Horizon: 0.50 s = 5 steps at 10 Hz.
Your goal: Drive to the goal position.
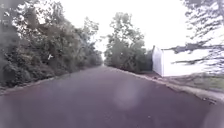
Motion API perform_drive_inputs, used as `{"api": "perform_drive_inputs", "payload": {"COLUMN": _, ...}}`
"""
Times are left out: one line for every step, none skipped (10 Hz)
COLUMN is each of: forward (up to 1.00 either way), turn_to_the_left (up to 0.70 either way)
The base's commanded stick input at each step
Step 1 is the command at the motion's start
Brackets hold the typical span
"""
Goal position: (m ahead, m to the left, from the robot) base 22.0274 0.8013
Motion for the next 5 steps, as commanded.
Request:
{"api": "perform_drive_inputs", "payload": {"forward": 1.0, "turn_to_the_left": 0.0}}
{"api": "perform_drive_inputs", "payload": {"forward": 1.0, "turn_to_the_left": 0.0}}
{"api": "perform_drive_inputs", "payload": {"forward": 1.0, "turn_to_the_left": 0.0}}
{"api": "perform_drive_inputs", "payload": {"forward": 1.0, "turn_to_the_left": 0.0}}
{"api": "perform_drive_inputs", "payload": {"forward": 1.0, "turn_to_the_left": 0.0}}
